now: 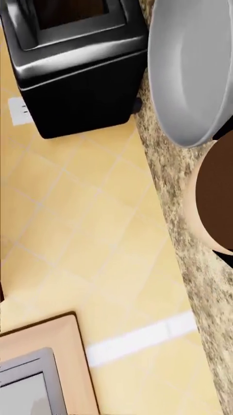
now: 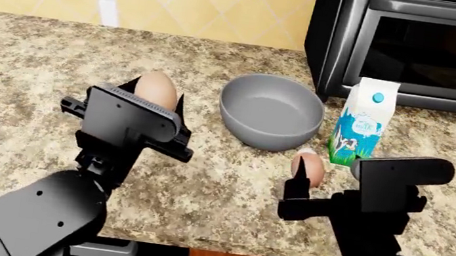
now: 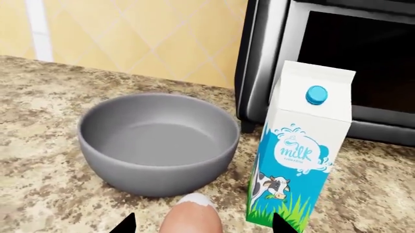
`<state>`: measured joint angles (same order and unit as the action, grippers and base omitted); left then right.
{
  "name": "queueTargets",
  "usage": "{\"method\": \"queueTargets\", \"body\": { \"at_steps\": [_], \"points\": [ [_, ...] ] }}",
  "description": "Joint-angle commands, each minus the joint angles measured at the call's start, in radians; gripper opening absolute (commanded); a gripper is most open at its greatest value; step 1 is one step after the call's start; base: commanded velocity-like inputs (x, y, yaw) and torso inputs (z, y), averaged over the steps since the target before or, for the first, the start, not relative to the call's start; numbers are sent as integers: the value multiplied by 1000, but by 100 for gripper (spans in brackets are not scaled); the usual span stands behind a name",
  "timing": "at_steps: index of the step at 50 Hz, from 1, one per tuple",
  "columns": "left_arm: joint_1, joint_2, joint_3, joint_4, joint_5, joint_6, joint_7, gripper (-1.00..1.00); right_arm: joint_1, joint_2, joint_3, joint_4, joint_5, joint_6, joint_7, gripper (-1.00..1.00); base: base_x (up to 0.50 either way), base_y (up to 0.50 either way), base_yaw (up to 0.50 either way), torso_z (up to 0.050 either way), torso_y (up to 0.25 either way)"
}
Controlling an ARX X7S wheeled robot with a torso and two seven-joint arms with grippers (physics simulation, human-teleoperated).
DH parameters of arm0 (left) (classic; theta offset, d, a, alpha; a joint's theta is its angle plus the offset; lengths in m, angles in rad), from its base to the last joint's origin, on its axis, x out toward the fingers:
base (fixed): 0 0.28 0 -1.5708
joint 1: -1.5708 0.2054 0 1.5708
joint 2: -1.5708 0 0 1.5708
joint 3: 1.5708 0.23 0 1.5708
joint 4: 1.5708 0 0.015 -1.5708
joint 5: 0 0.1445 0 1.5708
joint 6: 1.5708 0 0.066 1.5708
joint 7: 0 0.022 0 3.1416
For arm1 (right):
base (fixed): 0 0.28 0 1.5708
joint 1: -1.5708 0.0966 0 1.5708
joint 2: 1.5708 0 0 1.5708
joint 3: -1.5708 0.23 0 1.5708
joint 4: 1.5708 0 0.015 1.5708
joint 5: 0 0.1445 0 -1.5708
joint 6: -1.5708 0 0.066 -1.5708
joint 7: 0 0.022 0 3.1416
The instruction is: Place the eggs and milk next to the bowl.
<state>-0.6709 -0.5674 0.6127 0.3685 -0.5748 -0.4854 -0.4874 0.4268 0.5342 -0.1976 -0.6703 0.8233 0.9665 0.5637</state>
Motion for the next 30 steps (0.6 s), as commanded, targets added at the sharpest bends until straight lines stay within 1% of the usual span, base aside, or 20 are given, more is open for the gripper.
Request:
{"method": "queueTargets", "body": {
  "at_steps": [1,6,17,22,30],
  "points": [
    [-8,4,35,-104,-49,61,155,-100,0,5,4,-31,12,15,24,100,0,0,0,0,0],
    [-22,13,50,-160,-67,93,248,-100,-2,7,6,-29,12,14,26,100,0,0,0,0,0],
    [-80,53,105,-295,-55,95,373,-100,1,7,2,-24,15,15,30,100,0,0,0,0,1],
    [-101,74,116,-350,-52,95,404,-100,1,7,3,-21,17,12,31,100,0,0,0,0,0],
    [-131,102,130,-413,-51,69,420,-100,-2,12,9,-32,24,11,35,100,0,0,0,0,0]
  ]
}}
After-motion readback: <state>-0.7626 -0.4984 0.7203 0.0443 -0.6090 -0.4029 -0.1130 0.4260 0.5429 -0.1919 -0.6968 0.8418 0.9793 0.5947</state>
